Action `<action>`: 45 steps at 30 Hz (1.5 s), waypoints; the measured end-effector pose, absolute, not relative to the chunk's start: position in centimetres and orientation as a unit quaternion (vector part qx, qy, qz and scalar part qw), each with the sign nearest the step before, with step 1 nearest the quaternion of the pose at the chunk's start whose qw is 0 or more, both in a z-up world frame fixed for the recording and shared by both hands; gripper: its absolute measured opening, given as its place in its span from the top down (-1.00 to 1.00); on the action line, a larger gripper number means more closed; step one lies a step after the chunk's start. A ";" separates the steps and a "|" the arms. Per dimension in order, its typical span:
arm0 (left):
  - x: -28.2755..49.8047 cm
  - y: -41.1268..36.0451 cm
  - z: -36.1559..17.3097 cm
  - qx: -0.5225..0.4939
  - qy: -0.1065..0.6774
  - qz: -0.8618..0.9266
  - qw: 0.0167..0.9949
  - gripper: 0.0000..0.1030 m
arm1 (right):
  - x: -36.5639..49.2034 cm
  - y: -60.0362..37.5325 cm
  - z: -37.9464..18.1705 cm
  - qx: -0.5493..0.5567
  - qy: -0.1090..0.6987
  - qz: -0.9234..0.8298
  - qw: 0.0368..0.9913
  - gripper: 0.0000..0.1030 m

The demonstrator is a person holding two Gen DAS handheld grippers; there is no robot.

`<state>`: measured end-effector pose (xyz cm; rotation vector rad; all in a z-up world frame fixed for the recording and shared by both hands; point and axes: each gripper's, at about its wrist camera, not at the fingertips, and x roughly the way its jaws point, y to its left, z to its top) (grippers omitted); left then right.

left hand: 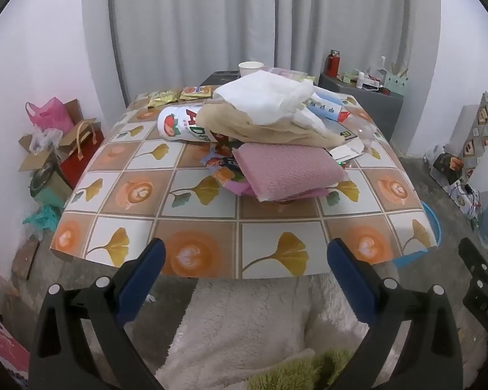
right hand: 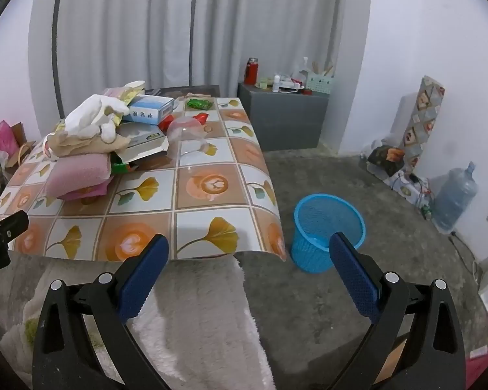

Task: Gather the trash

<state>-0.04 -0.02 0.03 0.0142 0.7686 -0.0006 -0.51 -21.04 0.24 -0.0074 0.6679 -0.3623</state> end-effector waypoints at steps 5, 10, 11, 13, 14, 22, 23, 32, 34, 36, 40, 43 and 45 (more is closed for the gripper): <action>0.0 0.4 0.1 -0.001 0.377 0.001 0.926 -0.89 | -0.3 -21.3 0.2 -0.004 0.327 -0.175 0.929 -0.85; 0.4 1.7 0.1 -0.014 0.381 0.003 0.924 -0.89 | -0.4 -21.4 0.1 -0.003 0.326 -0.175 0.929 -0.85; 0.5 2.1 0.2 -0.017 0.382 0.004 0.924 -0.89 | -0.4 -21.4 0.1 -0.002 0.325 -0.176 0.929 -0.85; 0.2 1.3 0.1 -0.004 0.378 0.003 0.926 -0.89 | -0.4 -21.4 0.1 -0.003 0.326 -0.175 0.929 -0.85; -0.2 0.0 0.0 0.012 0.374 0.000 0.927 -0.89 | -0.4 -21.3 0.2 -0.002 0.325 -0.176 0.929 -0.85; -0.2 0.1 -0.1 0.010 0.376 -0.002 0.927 -0.89 | -0.3 -21.4 0.1 -0.002 0.326 -0.175 0.929 -0.85; -0.1 0.2 0.1 0.010 0.376 -0.002 0.927 -0.89 | -0.2 -21.4 0.1 -0.003 0.326 -0.175 0.929 -0.85; -0.2 0.2 0.1 0.010 0.376 -0.002 0.927 -0.89 | -0.1 -21.5 0.2 -0.002 0.326 -0.175 0.929 -0.85; -0.2 0.3 0.1 0.010 0.376 -0.002 0.927 -0.89 | -0.1 -21.4 0.2 -0.001 0.326 -0.175 0.929 -0.85; -0.2 0.3 0.1 0.011 0.376 -0.002 0.927 -0.89 | -0.1 -21.4 0.3 -0.002 0.326 -0.174 0.929 -0.85; -0.2 0.3 0.1 0.010 0.376 -0.002 0.926 -0.89 | -0.2 -21.5 0.3 -0.001 0.326 -0.174 0.929 -0.85; -0.2 0.2 0.1 0.010 0.376 -0.003 0.927 -0.89 | -0.2 -21.6 0.3 -0.001 0.326 -0.174 0.929 -0.85; -0.2 0.3 0.1 0.010 0.376 -0.003 0.926 -0.89 | -0.2 -21.7 0.3 0.000 0.326 -0.173 0.929 -0.85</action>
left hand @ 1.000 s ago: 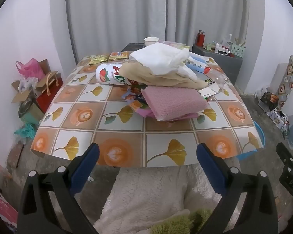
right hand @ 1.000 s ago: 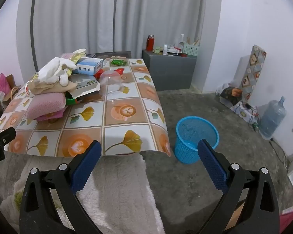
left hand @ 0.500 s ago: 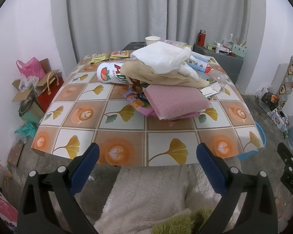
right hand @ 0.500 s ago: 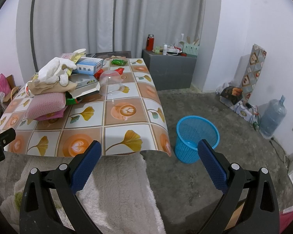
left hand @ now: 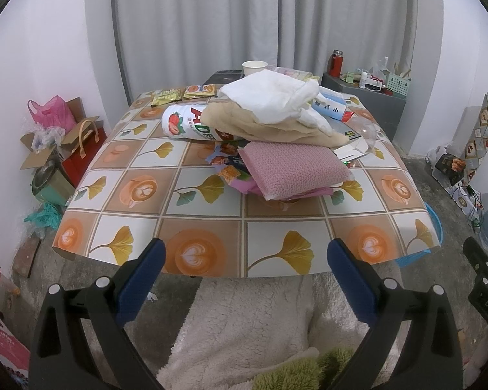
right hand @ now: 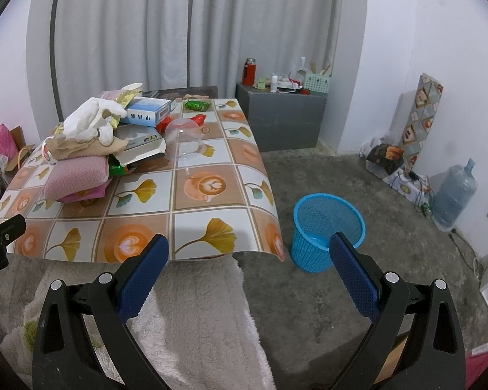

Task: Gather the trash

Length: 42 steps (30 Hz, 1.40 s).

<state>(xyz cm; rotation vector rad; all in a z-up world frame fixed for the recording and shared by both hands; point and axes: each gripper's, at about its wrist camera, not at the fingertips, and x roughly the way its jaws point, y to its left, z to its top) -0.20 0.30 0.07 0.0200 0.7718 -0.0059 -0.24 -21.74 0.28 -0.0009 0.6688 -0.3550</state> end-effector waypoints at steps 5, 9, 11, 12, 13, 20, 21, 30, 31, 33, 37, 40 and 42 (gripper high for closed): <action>-0.2 0.3 0.1 0.009 0.376 -0.002 0.926 -0.89 | -0.3 -21.8 0.3 -0.001 0.326 -0.173 0.929 -0.85; -0.2 0.5 0.1 0.009 0.376 -0.001 0.927 -0.89 | -0.4 -21.8 0.4 0.000 0.326 -0.173 0.929 -0.85; -0.2 0.5 0.1 0.009 0.376 -0.002 0.926 -0.89 | -0.4 -21.8 0.4 0.000 0.326 -0.173 0.929 -0.85; -0.3 0.6 0.1 0.010 0.376 -0.002 0.927 -0.89 | -0.5 -21.8 0.4 0.000 0.326 -0.173 0.929 -0.85; -0.2 0.5 0.1 0.010 0.376 -0.002 0.927 -0.89 | -0.5 -21.8 0.4 0.000 0.326 -0.173 0.929 -0.85; -0.2 0.5 0.1 0.009 0.377 -0.001 0.926 -0.89 | -0.4 -21.8 0.4 0.000 0.326 -0.172 0.929 -0.85; -0.2 0.5 0.1 0.009 0.377 -0.001 0.926 -0.89 | -0.4 -21.8 0.4 0.001 0.326 -0.172 0.929 -0.85; -0.2 0.7 0.0 0.009 0.378 -0.001 0.926 -0.89 | -0.4 -21.6 0.5 0.001 0.327 -0.171 0.930 -0.85; -0.3 0.8 0.1 0.008 0.378 -0.001 0.926 -0.89 | -0.5 -21.6 0.5 0.001 0.326 -0.172 0.929 -0.85; -0.2 1.2 -0.4 0.007 0.380 0.001 0.925 -0.89 | -0.4 -21.5 0.6 0.002 0.327 -0.172 0.929 -0.85; -0.2 1.2 -0.6 0.006 0.381 0.003 0.925 -0.89 | -0.3 -21.3 0.7 0.004 0.326 -0.169 0.930 -0.85; -0.2 1.0 -0.6 0.006 0.381 0.004 0.925 -0.89 | -0.3 -21.6 1.0 0.007 0.324 -0.167 0.931 -0.85; -0.1 1.0 -0.6 0.006 0.380 0.005 0.925 -0.89 | -0.6 -21.4 1.1 0.008 0.326 -0.160 0.932 -0.85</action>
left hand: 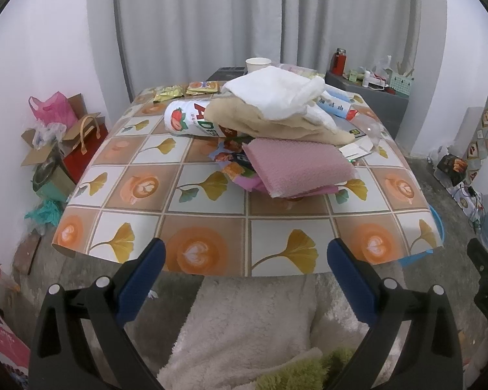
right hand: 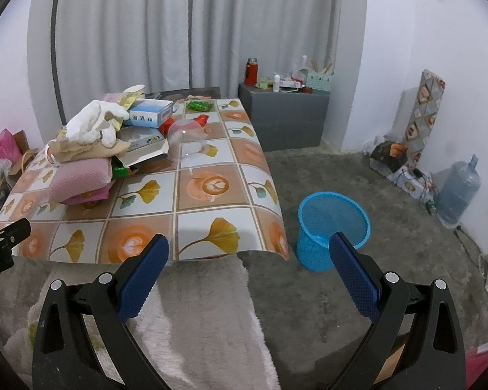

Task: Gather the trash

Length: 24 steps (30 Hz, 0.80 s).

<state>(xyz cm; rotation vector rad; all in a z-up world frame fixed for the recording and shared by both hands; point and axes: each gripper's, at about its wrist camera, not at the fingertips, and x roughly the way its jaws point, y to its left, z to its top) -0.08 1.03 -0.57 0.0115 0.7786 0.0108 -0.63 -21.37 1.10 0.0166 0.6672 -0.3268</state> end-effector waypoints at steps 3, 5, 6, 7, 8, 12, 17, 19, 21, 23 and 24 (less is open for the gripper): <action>0.2 1.5 -0.6 -0.003 0.379 0.005 0.926 -0.89 | -1.0 -21.1 1.6 0.009 0.325 -0.155 0.933 -0.85; 0.6 2.0 -0.6 -0.010 0.378 0.004 0.926 -0.89 | -0.4 -21.0 1.4 0.010 0.325 -0.154 0.933 -0.85; 0.7 2.1 -0.6 -0.012 0.376 0.002 0.926 -0.89 | -0.2 -21.0 1.4 0.010 0.324 -0.154 0.933 -0.85; 0.8 2.4 -0.4 -0.015 0.370 -0.003 0.929 -0.89 | 0.0 -21.1 1.4 0.010 0.323 -0.155 0.933 -0.85; 0.9 2.6 -0.3 -0.017 0.364 -0.006 0.931 -0.89 | 0.2 -21.2 1.4 0.011 0.323 -0.155 0.934 -0.85; 1.2 3.4 0.8 -0.029 0.323 -0.030 0.945 -0.89 | 1.3 -21.6 1.6 0.018 0.318 -0.153 0.936 -0.85; 3.0 4.5 2.7 -0.033 0.274 -0.064 0.959 -0.89 | 3.1 -22.3 2.6 0.040 0.312 -0.122 0.941 -0.85; 4.4 5.0 3.5 -0.047 0.265 -0.083 0.960 -0.89 | 4.3 -22.2 3.1 0.050 0.306 -0.106 0.945 -0.85; 6.1 5.6 4.1 -0.071 0.266 -0.098 0.956 -0.89 | 5.4 -22.1 3.4 0.059 0.301 -0.089 0.948 -0.85; 8.5 6.1 4.8 -0.093 0.267 -0.114 0.952 -0.86 | 6.5 -21.9 3.6 0.066 0.299 -0.075 0.949 -0.85; 9.7 6.3 5.1 -0.097 0.268 -0.115 0.952 -0.82 | 7.2 -21.9 3.7 0.071 0.301 -0.064 0.949 -0.85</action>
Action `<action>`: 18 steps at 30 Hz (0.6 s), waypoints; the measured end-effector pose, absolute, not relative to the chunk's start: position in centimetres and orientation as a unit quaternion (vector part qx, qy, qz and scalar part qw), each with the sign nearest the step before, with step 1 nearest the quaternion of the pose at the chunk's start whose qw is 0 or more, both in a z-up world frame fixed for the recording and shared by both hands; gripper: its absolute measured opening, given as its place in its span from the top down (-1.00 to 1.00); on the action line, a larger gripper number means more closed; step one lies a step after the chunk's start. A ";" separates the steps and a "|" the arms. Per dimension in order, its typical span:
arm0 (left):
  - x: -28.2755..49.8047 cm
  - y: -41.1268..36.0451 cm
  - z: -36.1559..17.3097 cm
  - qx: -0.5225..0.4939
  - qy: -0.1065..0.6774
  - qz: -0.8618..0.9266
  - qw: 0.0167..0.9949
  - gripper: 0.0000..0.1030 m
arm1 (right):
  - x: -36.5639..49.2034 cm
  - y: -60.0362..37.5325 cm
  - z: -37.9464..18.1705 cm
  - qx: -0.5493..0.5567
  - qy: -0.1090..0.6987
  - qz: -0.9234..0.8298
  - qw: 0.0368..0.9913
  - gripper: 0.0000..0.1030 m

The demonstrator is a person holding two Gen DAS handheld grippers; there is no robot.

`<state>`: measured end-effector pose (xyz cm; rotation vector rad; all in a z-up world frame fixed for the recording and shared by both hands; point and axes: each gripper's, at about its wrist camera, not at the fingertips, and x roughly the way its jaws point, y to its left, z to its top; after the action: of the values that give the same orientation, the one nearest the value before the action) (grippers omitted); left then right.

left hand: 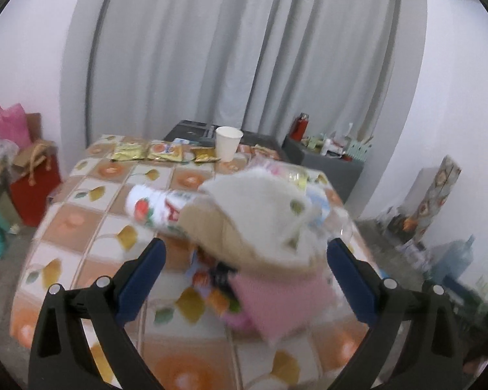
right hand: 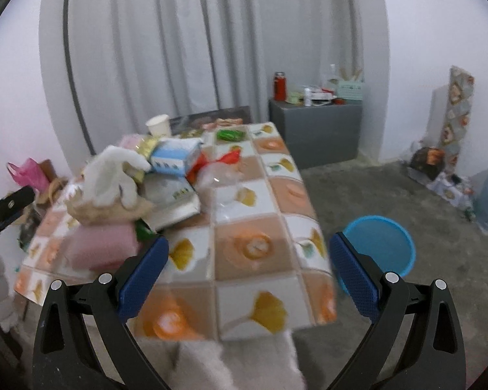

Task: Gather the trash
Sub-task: 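Grasp the white tissue with the left tool while the right tool grasps a clear plastic wrapper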

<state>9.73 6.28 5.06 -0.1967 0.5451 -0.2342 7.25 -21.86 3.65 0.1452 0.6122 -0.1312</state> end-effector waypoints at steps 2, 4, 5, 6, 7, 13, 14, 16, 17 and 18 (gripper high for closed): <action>12.0 6.4 5.4 -0.097 0.275 -0.121 0.949 -0.72 | 8.5 -21.8 3.7 0.080 0.304 -0.045 0.948 -0.83; 14.9 6.5 5.6 -0.102 0.294 -0.132 0.941 -0.64 | 10.2 -21.7 4.0 0.092 0.309 -0.019 0.946 -0.79; 16.1 6.5 5.5 -0.104 0.306 -0.139 0.936 -0.64 | 10.8 -21.7 4.1 0.098 0.310 -0.009 0.946 -0.78; 17.1 6.3 5.4 -0.105 0.319 -0.151 0.930 -0.64 | 11.7 -21.8 4.3 0.108 0.310 0.005 0.944 -0.76; 18.5 6.2 5.3 -0.102 0.334 -0.155 0.924 -0.64 | 12.3 -21.8 4.4 0.115 0.310 0.013 0.944 -0.75; 23.5 4.6 3.1 -0.036 0.394 -0.155 0.905 -0.64 | 15.4 -21.5 4.6 0.153 0.311 0.052 0.936 -0.73; 24.0 4.6 2.8 -0.037 0.403 -0.152 0.902 -0.60 | 15.6 -21.3 4.6 0.153 0.313 0.056 0.936 -0.73; 24.7 5.2 2.1 -0.043 0.413 -0.145 0.898 -0.51 | 16.1 -20.7 4.2 0.150 0.318 0.065 0.934 -0.73; 24.7 5.4 2.0 -0.042 0.413 -0.143 0.898 -0.45 | 16.1 -20.5 4.0 0.147 0.320 0.067 0.934 -0.73; 24.8 5.6 1.8 -0.042 0.413 -0.142 0.899 -0.41 | 16.3 -20.3 3.9 0.144 0.322 0.067 0.933 -0.73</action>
<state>24.77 5.55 1.84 -0.0869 0.8542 -0.2932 16.26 -20.31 3.89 0.2945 0.6590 0.1380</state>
